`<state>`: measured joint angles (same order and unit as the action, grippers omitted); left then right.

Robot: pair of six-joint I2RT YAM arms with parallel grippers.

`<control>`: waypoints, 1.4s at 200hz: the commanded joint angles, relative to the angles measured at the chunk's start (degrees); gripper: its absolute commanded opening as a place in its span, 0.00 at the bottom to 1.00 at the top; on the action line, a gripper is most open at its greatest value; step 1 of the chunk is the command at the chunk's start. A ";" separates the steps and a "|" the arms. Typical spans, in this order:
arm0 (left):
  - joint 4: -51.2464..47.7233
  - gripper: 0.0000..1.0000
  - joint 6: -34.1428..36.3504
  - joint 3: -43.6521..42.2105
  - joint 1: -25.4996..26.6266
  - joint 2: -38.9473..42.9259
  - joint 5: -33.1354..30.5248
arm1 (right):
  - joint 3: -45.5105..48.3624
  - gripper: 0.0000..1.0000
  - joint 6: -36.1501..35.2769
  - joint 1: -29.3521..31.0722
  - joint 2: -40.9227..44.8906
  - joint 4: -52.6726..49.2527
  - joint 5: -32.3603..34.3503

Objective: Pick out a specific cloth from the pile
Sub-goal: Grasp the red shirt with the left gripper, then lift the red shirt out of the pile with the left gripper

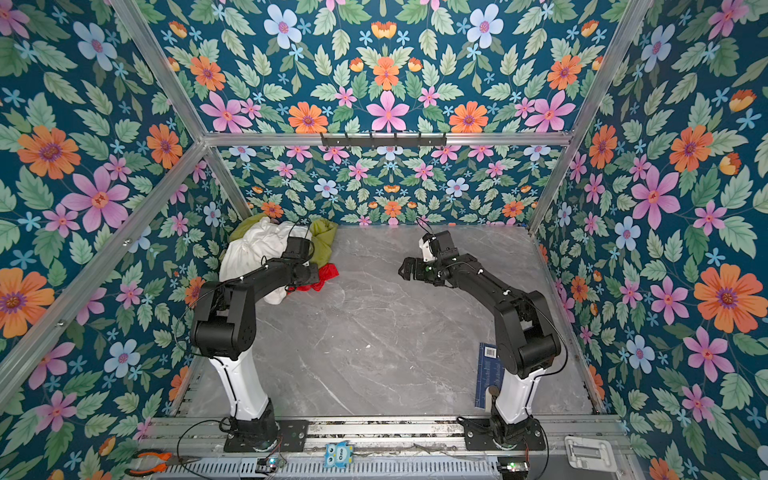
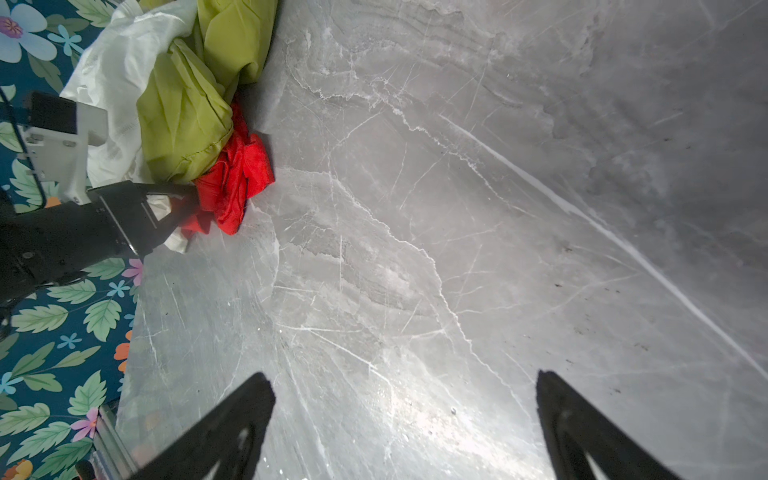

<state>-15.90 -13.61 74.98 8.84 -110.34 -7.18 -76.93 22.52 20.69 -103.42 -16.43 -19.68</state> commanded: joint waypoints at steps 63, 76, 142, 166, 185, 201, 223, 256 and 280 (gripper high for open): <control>-4.47 0.00 0.19 5.15 -3.61 7.52 6.04 | -0.51 0.99 1.21 0.62 2.39 0.67 0.99; -5.35 0.00 0.16 6.84 -3.73 8.16 6.77 | -0.72 0.99 1.06 0.76 2.66 0.39 1.31; -9.12 0.00 0.41 14.64 -4.13 10.50 8.56 | -2.24 0.99 0.30 1.72 4.10 -0.72 2.10; -9.39 0.00 0.68 16.10 -4.27 11.34 9.44 | -1.37 0.99 -1.42 2.66 5.38 0.67 3.17; -9.88 0.00 0.60 17.75 -4.27 11.71 10.38 | -0.88 0.99 -2.41 3.28 6.27 2.15 3.47; -10.65 0.00 0.43 19.54 -4.27 11.73 11.49 | -1.26 0.99 -2.63 3.50 6.30 2.66 3.16; -11.92 0.00 0.19 22.35 -4.32 11.90 12.35 | -2.66 0.99 -3.09 3.70 5.95 2.10 2.90; -13.22 0.00 0.05 25.95 -4.36 12.70 12.79 | -3.58 0.99 -3.38 4.41 6.09 2.02 2.78; -14.04 0.00 -0.08 28.02 -4.36 13.09 13.47 | -4.44 0.99 -3.17 4.62 6.05 1.32 2.64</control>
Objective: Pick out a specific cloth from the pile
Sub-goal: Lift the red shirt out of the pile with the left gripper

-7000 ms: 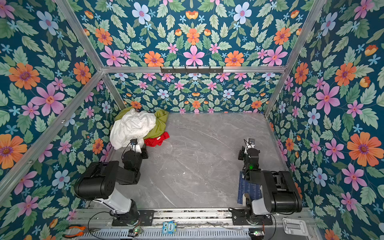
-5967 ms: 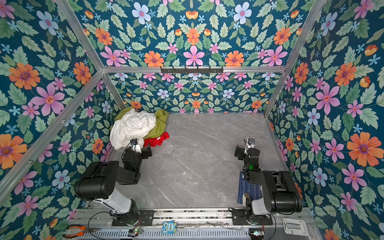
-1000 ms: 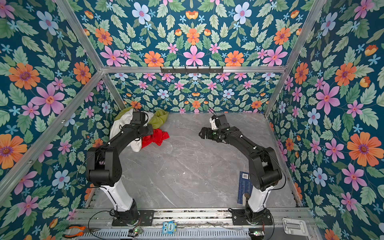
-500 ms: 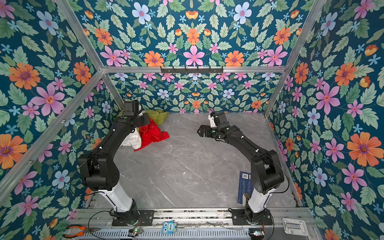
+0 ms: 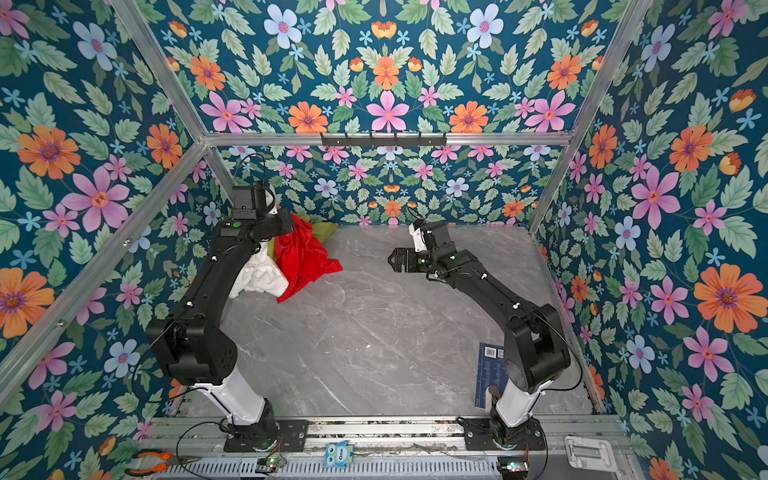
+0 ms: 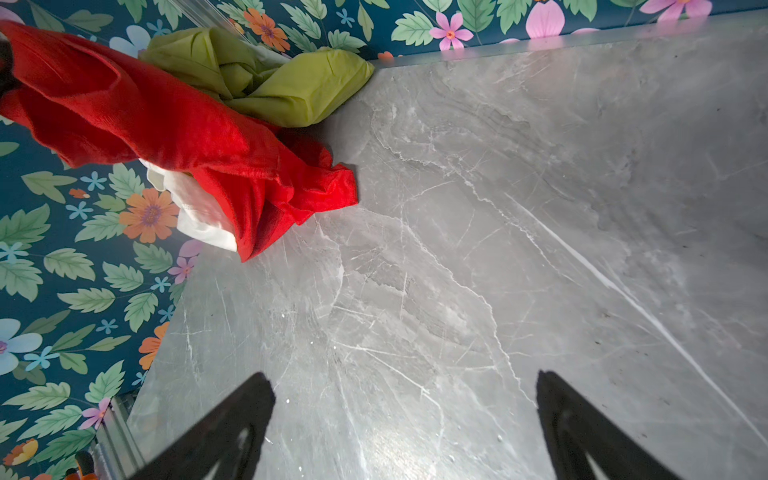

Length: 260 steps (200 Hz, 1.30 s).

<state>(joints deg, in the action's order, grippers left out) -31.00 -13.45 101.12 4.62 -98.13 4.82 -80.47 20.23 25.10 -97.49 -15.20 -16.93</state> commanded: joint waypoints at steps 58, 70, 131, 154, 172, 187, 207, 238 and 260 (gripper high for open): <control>1.12 0.00 -1.59 2.68 -0.14 2.49 6.63 | -0.76 0.99 -1.32 0.76 1.01 0.42 -0.63; 1.29 0.00 -2.11 2.91 -0.14 2.87 7.82 | -0.17 0.99 -1.83 0.91 1.56 1.49 -1.05; 1.30 0.00 -6.20 7.52 -0.14 3.83 14.19 | 1.53 0.99 -3.73 1.50 4.56 4.86 -2.68; 1.55 0.00 -7.06 8.43 -0.14 4.30 16.35 | 1.19 0.99 -3.17 1.52 4.59 4.52 -3.40; 1.83 0.00 -7.72 8.30 -0.14 4.50 18.68 | 2.09 0.99 -3.13 1.53 5.26 5.69 -4.30; 1.98 0.00 -8.31 8.00 -0.14 4.80 20.81 | 3.78 0.99 -3.42 1.57 6.30 7.91 -4.93; 3.23 0.00 -9.05 7.17 -0.14 5.61 24.48 | 5.68 0.99 -4.64 1.53 7.90 9.89 -5.62; 9.26 0.00 -9.90 3.21 -0.14 7.89 34.13 | 12.15 0.99 -10.66 1.65 11.67 18.88 -9.60; 14.38 0.00 -10.87 -1.72 0.08 10.18 38.90 | 19.49 0.99 -14.48 1.64 15.26 30.88 -12.15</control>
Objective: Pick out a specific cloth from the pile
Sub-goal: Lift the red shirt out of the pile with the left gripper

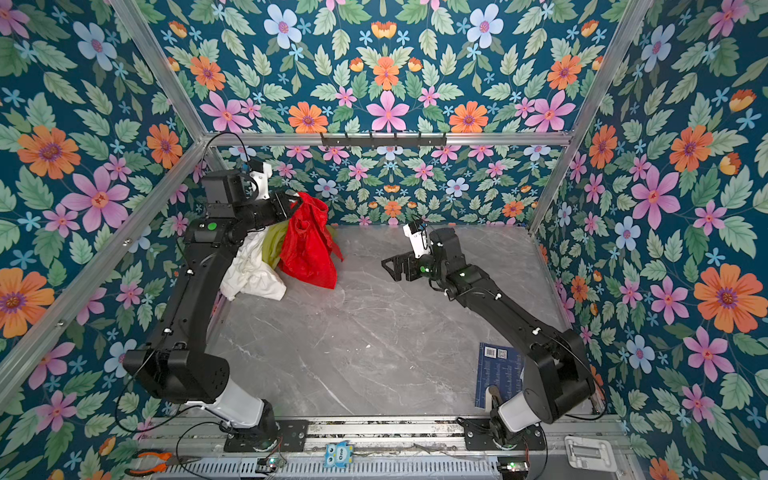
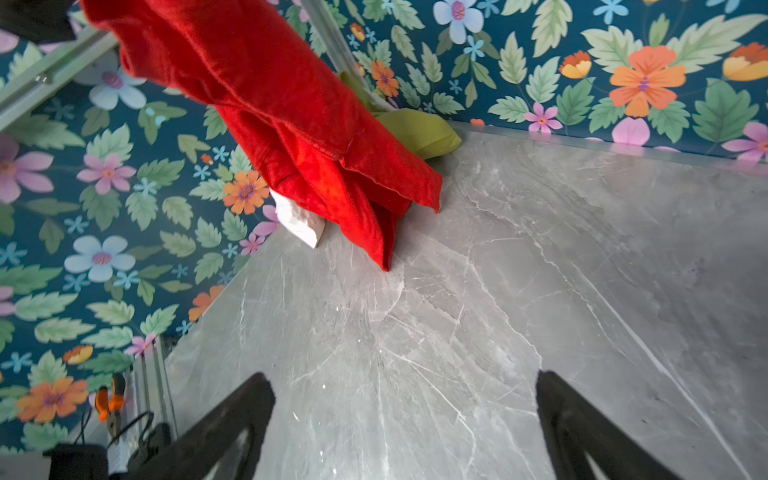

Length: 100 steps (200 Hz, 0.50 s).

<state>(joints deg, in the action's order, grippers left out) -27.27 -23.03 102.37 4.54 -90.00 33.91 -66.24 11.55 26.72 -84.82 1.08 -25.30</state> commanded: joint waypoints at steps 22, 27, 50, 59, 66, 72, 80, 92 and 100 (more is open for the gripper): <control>11.42 0.00 -1.10 -5.31 0.88 3.09 12.71 | 9.95 0.99 -9.96 0.07 4.44 22.57 -5.55; 11.36 0.00 -1.10 -5.75 1.15 3.22 13.10 | 10.71 0.99 -10.91 0.08 4.69 24.00 -5.96; 11.90 0.00 -0.67 -7.99 2.60 3.92 14.53 | 12.64 0.99 -14.65 0.01 5.00 27.29 -8.01; 12.04 0.00 -0.45 -8.61 3.22 3.95 15.39 | 13.29 0.99 -15.87 0.03 4.95 28.39 -8.74; 12.01 0.00 -0.19 -8.87 3.68 3.95 16.27 | 13.81 0.99 -16.68 0.00 4.89 29.23 -9.10; 11.90 0.00 0.03 -9.09 4.06 3.94 16.81 | 14.22 0.99 -17.46 0.02 4.79 30.03 -9.35; 11.44 0.00 0.48 -9.18 4.57 3.95 17.38 | 14.59 0.99 -18.28 0.02 4.67 30.86 -9.88; 10.71 0.00 1.47 -9.44 5.24 3.97 18.24 | 14.85 0.99 -19.21 0.06 4.31 31.56 -10.03; 10.42 0.00 1.99 -9.71 5.56 4.08 18.59 | 14.84 0.99 -19.71 0.07 4.01 31.70 -10.08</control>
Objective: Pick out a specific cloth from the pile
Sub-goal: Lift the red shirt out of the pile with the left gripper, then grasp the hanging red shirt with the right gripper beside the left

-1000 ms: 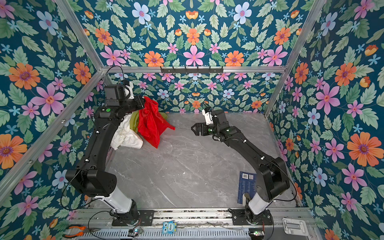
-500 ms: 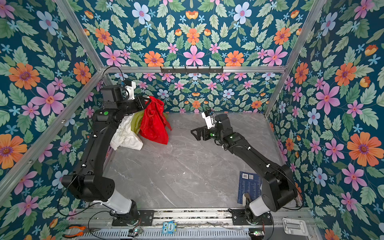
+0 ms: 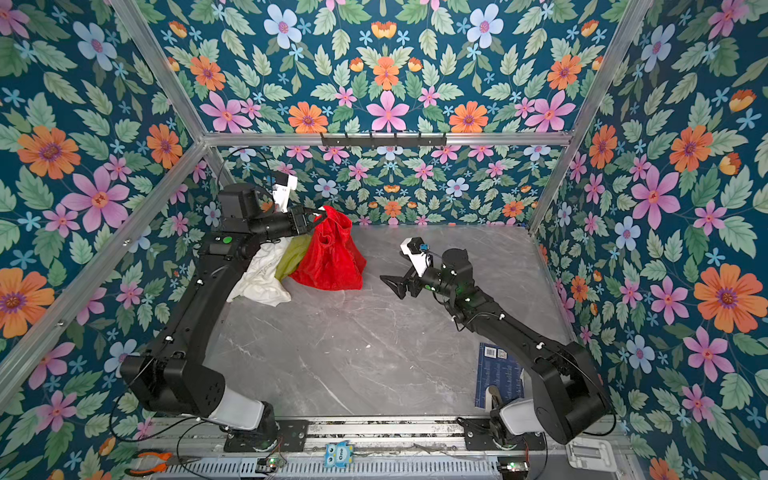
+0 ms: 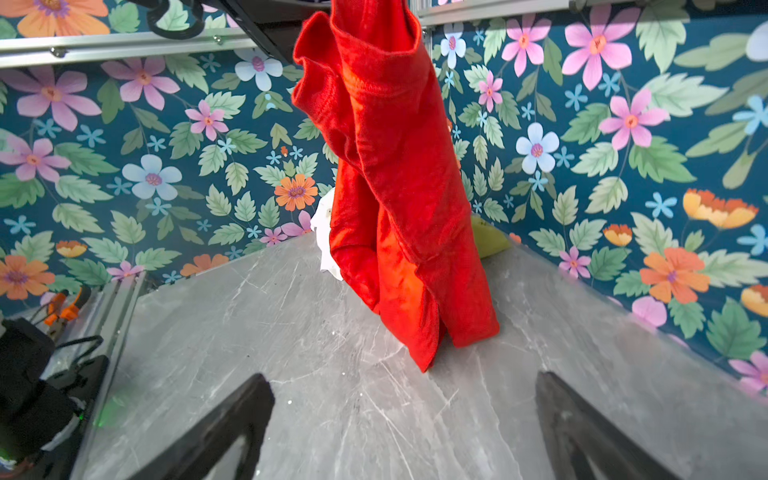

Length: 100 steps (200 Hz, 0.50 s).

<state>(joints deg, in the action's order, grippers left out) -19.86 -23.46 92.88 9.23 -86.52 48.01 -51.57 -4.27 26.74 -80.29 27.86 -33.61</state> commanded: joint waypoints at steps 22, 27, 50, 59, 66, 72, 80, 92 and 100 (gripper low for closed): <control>3.03 0.00 3.21 -1.21 1.61 0.72 6.07 | 0.31 0.99 -4.60 0.03 -1.00 5.84 -1.89; 3.02 0.00 3.41 -1.37 1.74 0.72 6.32 | 0.46 0.99 -4.73 0.00 -1.08 6.25 -1.90; 3.07 0.00 4.02 -1.99 2.35 0.82 7.10 | 1.57 0.99 -5.03 0.00 -1.66 9.86 -1.55; 3.11 0.00 4.42 -2.25 2.59 0.81 7.86 | 1.91 0.99 -5.13 0.00 -2.11 11.12 -1.55; 3.07 0.00 4.77 -2.30 2.74 0.76 8.51 | 2.06 0.99 -5.13 -0.01 -2.55 11.83 -1.63; 2.99 0.00 5.00 -2.32 3.02 0.74 9.08 | 2.01 0.99 -5.13 -0.01 -2.88 12.40 -1.77; 2.81 0.00 5.58 -2.43 3.34 0.74 9.65 | 1.88 0.99 -4.98 0.01 -3.21 12.85 -2.06; 2.10 0.00 6.67 -2.44 3.93 0.61 10.37 | 1.91 0.99 -4.33 0.04 -3.70 13.99 -2.24; 1.61 0.00 7.35 -2.44 4.40 0.64 10.50 | 1.90 0.99 -3.85 0.02 -4.05 14.87 -2.19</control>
<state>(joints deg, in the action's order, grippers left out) -19.84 -19.18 90.35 12.73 -86.21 54.57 -49.60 -8.91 26.72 -83.72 37.39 -35.11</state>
